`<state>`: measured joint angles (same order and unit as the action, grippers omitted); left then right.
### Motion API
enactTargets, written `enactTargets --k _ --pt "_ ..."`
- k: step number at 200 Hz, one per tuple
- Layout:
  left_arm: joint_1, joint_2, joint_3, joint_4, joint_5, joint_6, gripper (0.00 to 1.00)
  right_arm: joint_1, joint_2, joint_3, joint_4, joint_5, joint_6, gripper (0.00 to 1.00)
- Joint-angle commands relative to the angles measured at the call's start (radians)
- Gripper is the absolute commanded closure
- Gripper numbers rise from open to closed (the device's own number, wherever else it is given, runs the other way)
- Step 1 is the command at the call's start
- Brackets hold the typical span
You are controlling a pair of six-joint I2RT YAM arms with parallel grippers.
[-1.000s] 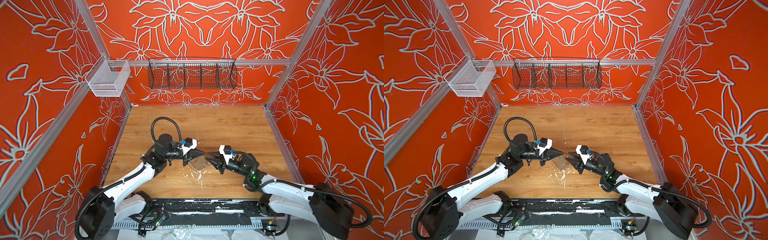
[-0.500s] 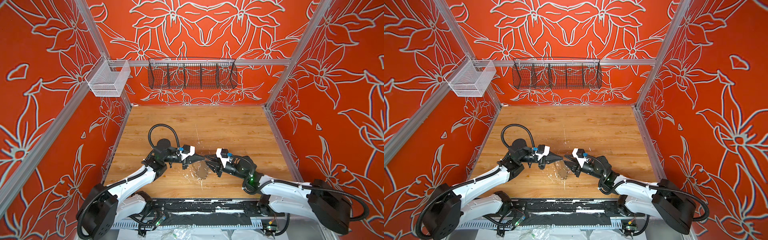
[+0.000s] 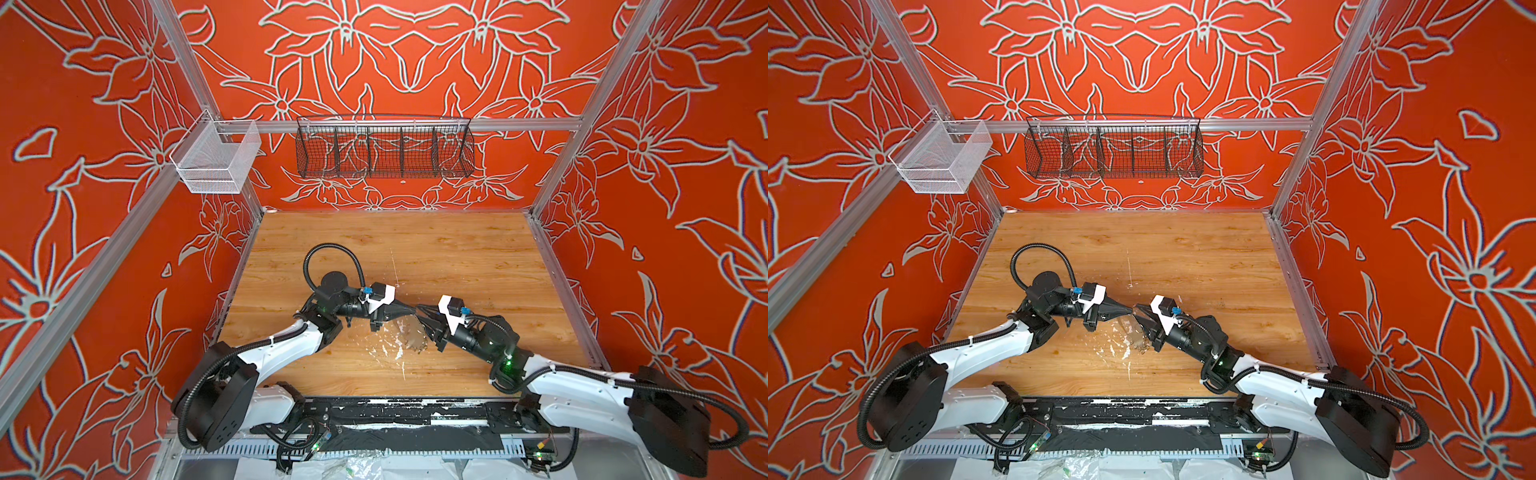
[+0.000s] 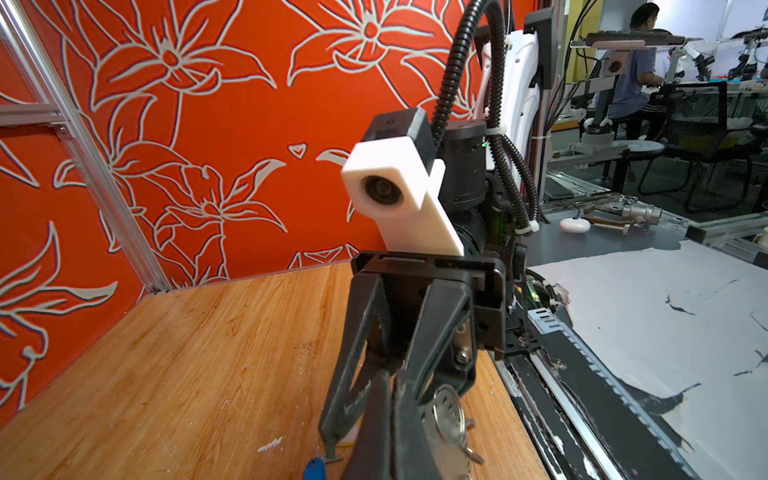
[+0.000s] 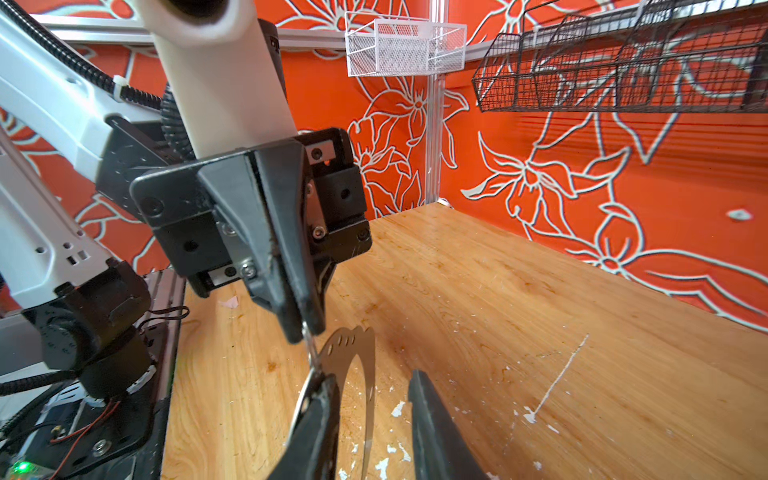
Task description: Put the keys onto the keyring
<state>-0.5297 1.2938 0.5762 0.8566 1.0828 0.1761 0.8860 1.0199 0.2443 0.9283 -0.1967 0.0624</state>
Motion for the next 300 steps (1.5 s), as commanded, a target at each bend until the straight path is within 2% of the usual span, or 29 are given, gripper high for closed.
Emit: enactTargets --k 1,21,55,106,127,142,158,190,214,230,258,282,300 --pt "-0.006 0.019 0.025 0.107 -0.04 -0.064 1.0 0.014 -0.02 -0.017 0.015 0.003 -0.029 0.69" --pt "-0.022 0.007 0.021 0.072 -0.095 -0.05 1.0 0.014 -0.034 -0.025 0.02 -0.001 -0.028 0.69" --pt "-0.08 -0.057 0.01 -0.088 -0.212 0.094 1.0 0.015 -0.047 -0.022 0.002 0.014 -0.025 0.69" --pt "-0.082 -0.11 -0.009 -0.154 -0.275 0.143 1.0 0.011 -0.145 -0.025 -0.142 0.226 -0.065 0.62" --pt "-0.083 -0.123 -0.014 -0.167 -0.3 0.157 1.0 0.008 -0.229 -0.033 -0.204 0.25 -0.061 0.57" --pt "-0.083 -0.131 -0.017 -0.173 -0.32 0.158 1.0 0.007 -0.278 -0.047 -0.216 0.238 -0.058 0.53" --pt "-0.083 -0.139 -0.016 -0.179 -0.322 0.161 1.0 0.007 -0.306 -0.056 -0.222 0.166 -0.066 0.45" --pt "-0.082 -0.147 -0.014 -0.18 -0.33 0.158 1.0 0.007 -0.239 -0.052 -0.185 0.068 -0.1 0.31" --pt "-0.083 -0.155 -0.015 -0.186 -0.344 0.16 1.0 0.007 -0.163 -0.022 -0.187 0.008 -0.114 0.27" --pt "-0.082 -0.161 -0.015 -0.192 -0.353 0.164 1.0 0.007 -0.114 -0.012 -0.161 0.014 -0.106 0.27" --pt "-0.083 -0.172 -0.016 -0.205 -0.354 0.173 1.0 0.007 -0.073 0.0 -0.144 0.044 -0.102 0.37" --pt "-0.082 -0.174 -0.017 -0.208 -0.359 0.178 1.0 0.007 -0.073 -0.002 -0.13 0.039 -0.095 0.66" --pt "-0.083 -0.172 -0.018 -0.207 -0.367 0.18 1.0 0.007 -0.079 -0.003 -0.126 0.036 -0.09 0.79"
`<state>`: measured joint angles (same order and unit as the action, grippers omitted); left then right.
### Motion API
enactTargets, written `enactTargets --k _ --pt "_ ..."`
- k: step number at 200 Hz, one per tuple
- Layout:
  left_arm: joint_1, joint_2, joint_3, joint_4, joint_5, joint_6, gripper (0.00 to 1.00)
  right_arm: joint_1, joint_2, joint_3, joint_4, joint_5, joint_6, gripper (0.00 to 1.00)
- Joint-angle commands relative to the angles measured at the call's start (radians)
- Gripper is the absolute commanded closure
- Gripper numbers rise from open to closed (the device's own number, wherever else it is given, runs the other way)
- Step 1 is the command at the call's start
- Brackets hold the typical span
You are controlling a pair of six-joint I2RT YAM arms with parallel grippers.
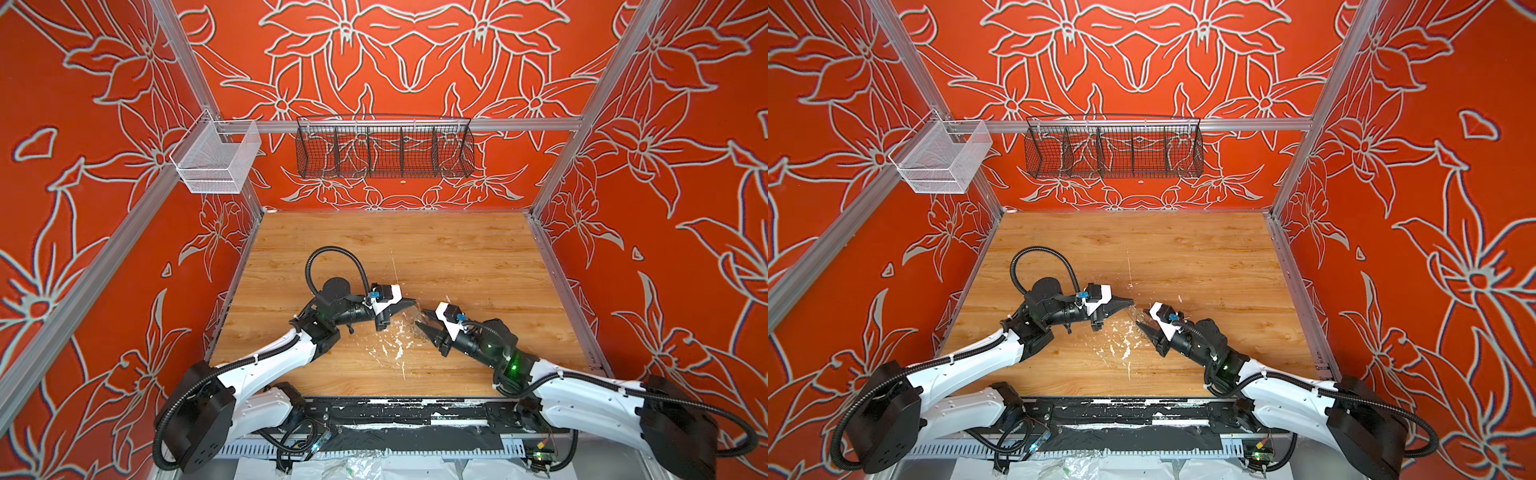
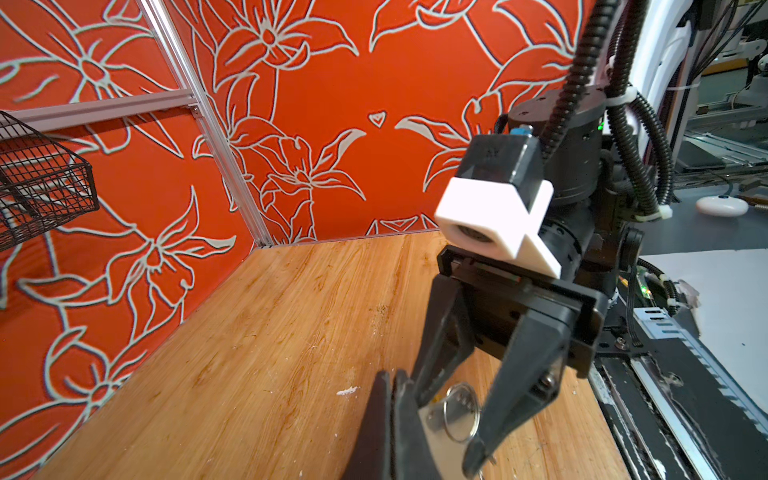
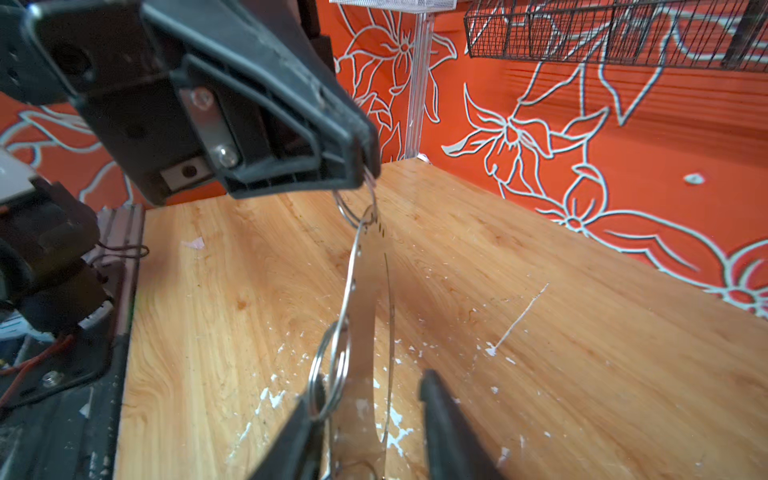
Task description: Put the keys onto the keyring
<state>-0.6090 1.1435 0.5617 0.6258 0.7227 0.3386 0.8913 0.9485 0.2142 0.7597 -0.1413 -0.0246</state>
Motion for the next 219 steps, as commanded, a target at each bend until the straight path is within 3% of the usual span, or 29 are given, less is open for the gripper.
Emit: enactTargets --k 1,54,119,177,219 --pt "-0.003 -0.022 -0.004 0.023 -0.008 0.017 1.0 0.002 -0.008 0.026 0.042 -0.019 -0.002 0.79" --pt "-0.004 -0.012 -0.012 0.055 -0.072 -0.009 1.0 0.002 -0.004 0.025 0.054 -0.039 0.006 1.0" --pt "-0.004 0.008 -0.015 0.065 -0.145 -0.007 1.0 0.003 0.009 0.031 0.07 -0.031 0.039 1.0" --pt "-0.003 0.004 -0.017 0.027 -0.212 0.017 1.0 0.003 0.004 0.031 0.067 0.092 0.06 1.0" --pt "-0.004 0.03 -0.006 0.049 -0.21 -0.003 1.0 0.004 0.029 0.034 0.095 -0.007 0.063 1.0"
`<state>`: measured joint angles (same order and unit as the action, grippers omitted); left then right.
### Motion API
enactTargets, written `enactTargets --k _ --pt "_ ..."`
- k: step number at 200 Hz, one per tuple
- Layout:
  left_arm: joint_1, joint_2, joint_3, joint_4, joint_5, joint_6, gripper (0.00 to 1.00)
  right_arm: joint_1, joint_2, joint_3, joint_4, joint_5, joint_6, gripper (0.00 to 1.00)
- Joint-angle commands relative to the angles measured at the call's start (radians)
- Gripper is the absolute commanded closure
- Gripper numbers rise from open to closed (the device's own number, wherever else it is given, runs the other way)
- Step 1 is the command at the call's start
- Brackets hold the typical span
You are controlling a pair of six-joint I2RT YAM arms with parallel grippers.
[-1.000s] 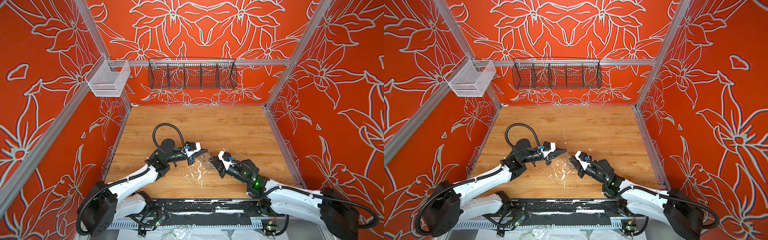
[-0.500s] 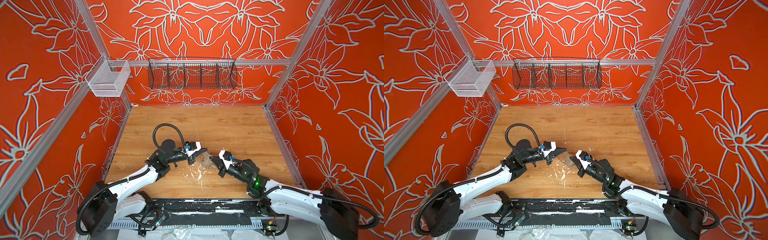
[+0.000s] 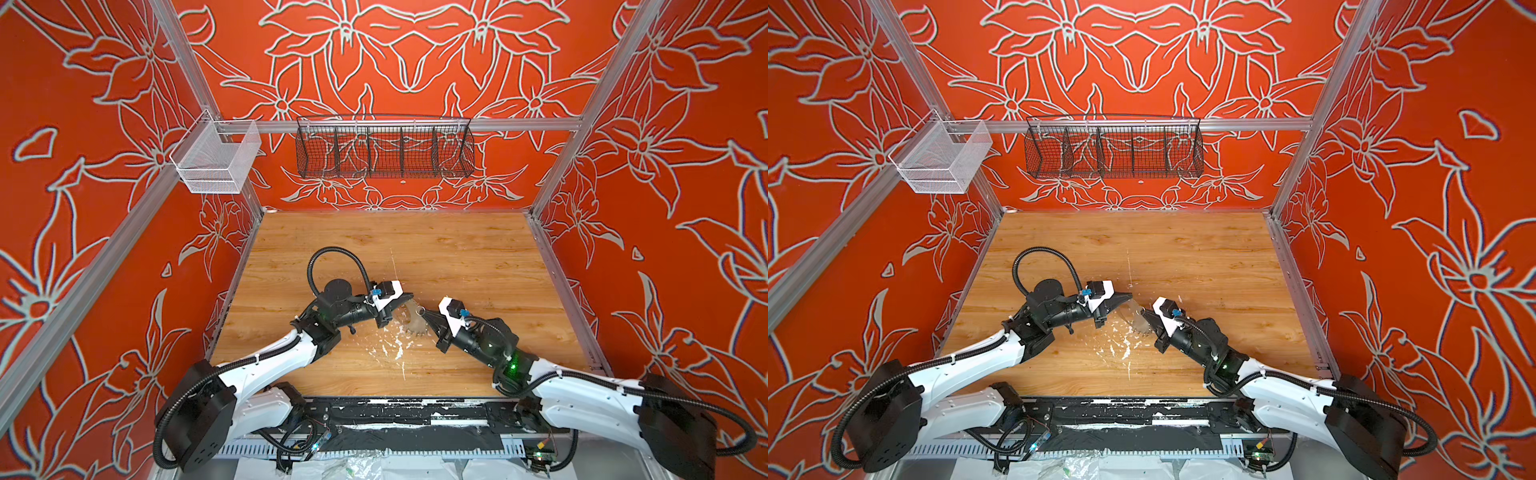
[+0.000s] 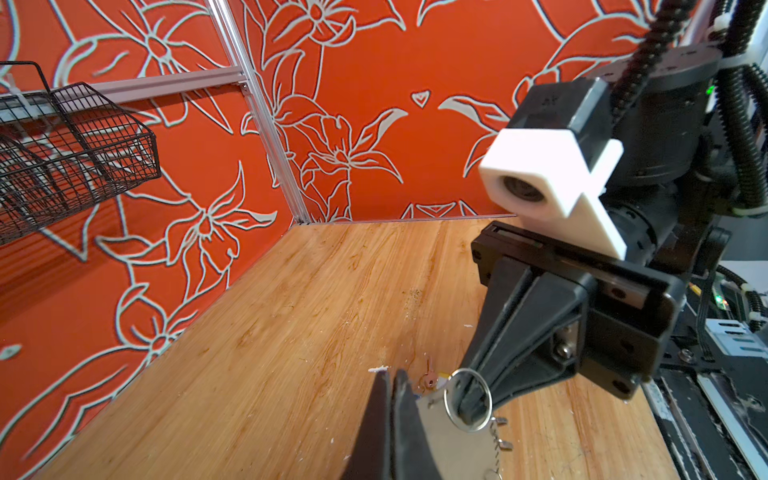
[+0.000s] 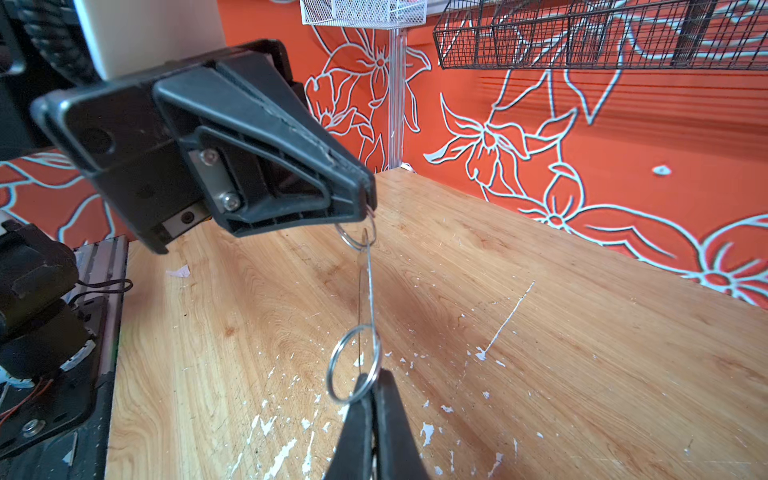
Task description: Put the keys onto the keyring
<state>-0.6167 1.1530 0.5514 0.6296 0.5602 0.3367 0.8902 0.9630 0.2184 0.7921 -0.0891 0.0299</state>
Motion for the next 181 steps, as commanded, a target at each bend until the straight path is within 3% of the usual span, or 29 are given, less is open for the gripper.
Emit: enactTargets --k 1,73,95,112,148,181 --pt "0.004 0.021 0.006 0.046 -0.047 -0.002 1.0 0.005 0.016 0.031 0.063 -0.061 0.007 1.0" --pt "0.003 0.062 0.002 0.143 -0.106 -0.073 1.0 0.007 0.051 0.044 0.077 -0.142 0.013 1.0" --pt "0.004 0.073 0.002 0.17 -0.099 -0.092 1.0 0.007 0.049 0.033 0.1 -0.233 -0.002 0.55" --pt "0.004 0.078 0.013 0.154 -0.086 -0.087 1.0 0.007 0.017 0.014 0.098 -0.224 -0.006 0.42" --pt "0.005 0.076 0.007 0.144 -0.038 -0.063 1.0 0.003 -0.132 -0.013 -0.006 -0.071 -0.017 0.42" --pt "0.004 0.078 0.006 0.161 0.053 -0.058 1.0 -0.042 -0.244 -0.037 -0.063 0.045 0.038 0.55"
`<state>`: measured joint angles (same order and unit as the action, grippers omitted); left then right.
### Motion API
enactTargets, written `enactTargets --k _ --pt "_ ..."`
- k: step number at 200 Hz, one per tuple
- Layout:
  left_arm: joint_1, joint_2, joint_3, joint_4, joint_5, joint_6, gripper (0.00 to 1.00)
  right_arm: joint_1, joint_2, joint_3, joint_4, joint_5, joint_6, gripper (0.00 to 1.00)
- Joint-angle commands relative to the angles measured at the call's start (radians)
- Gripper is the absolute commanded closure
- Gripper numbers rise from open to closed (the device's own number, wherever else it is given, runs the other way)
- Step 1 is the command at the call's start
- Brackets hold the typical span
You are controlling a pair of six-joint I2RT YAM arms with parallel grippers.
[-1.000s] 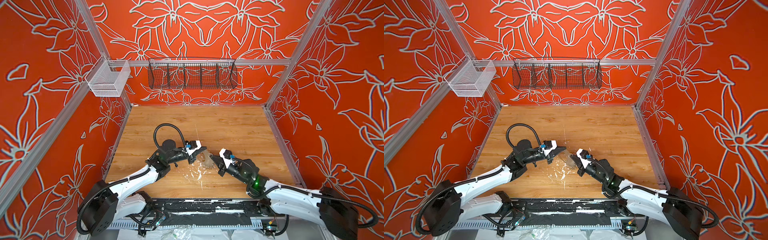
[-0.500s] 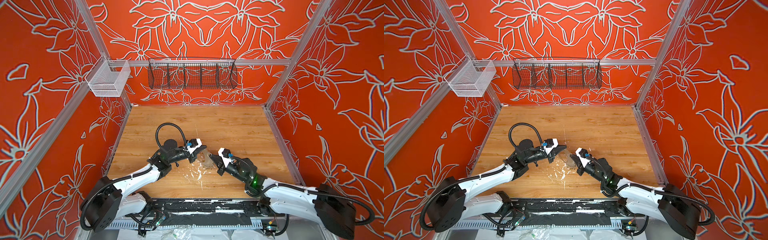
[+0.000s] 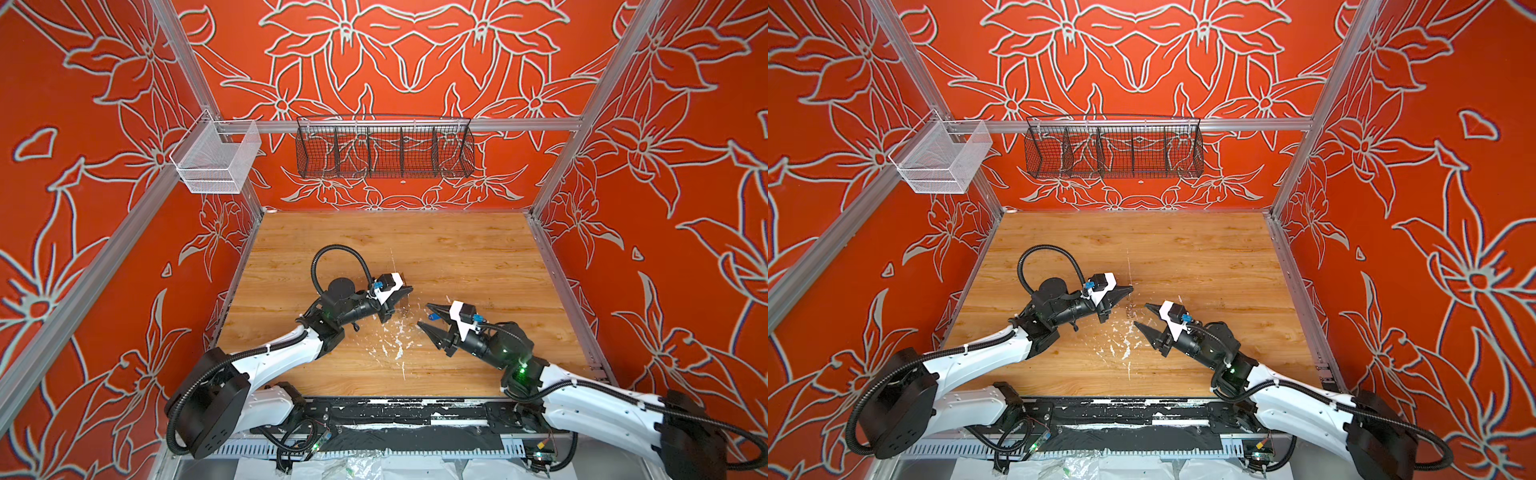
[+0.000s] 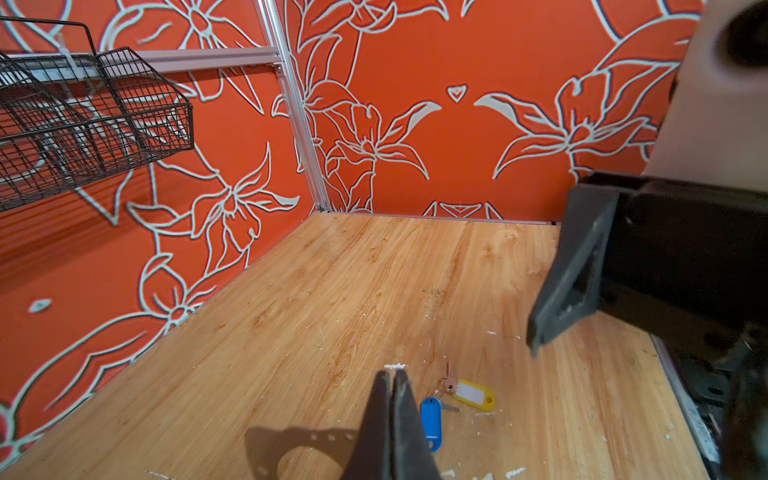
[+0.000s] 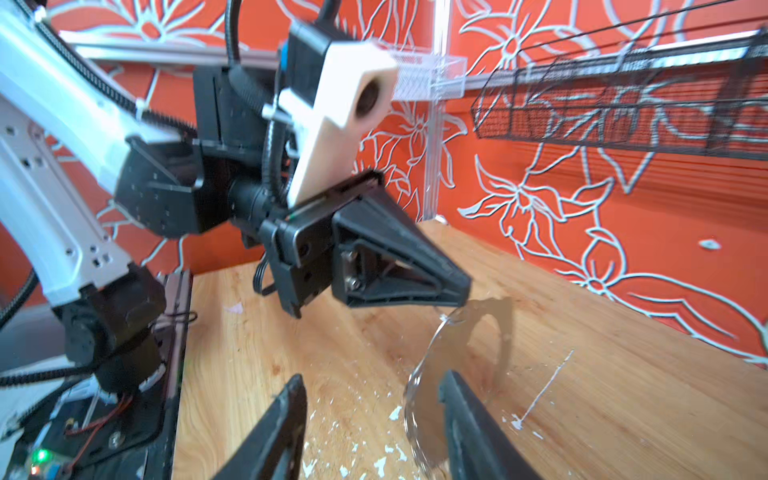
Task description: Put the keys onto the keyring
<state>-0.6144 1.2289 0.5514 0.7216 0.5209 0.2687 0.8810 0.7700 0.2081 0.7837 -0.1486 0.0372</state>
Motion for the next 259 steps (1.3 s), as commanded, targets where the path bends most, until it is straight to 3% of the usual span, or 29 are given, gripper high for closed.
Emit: enactTargets --k 1,22,52,109,175,259 --pt "0.002 0.002 0.006 0.07 0.095 0.01 1.0 -0.035 -0.052 -0.027 -0.056 0.105 0.032 0.56" --pt "0.002 0.012 0.006 0.098 0.135 -0.004 1.0 -0.066 -0.03 -0.019 -0.058 0.128 0.065 0.66" --pt "0.001 0.024 0.007 0.121 0.146 -0.016 1.0 -0.113 0.077 0.025 -0.052 0.12 0.1 0.71" --pt "0.002 0.029 0.012 0.128 0.168 -0.025 1.0 -0.116 0.232 0.035 0.142 -0.108 0.13 0.71" --pt "0.002 0.04 0.006 0.163 0.216 -0.058 1.0 -0.117 0.303 0.067 0.221 -0.108 0.151 0.74" --pt "0.001 0.062 0.015 0.179 0.235 -0.069 1.0 -0.117 0.324 0.08 0.261 -0.192 0.144 0.73"
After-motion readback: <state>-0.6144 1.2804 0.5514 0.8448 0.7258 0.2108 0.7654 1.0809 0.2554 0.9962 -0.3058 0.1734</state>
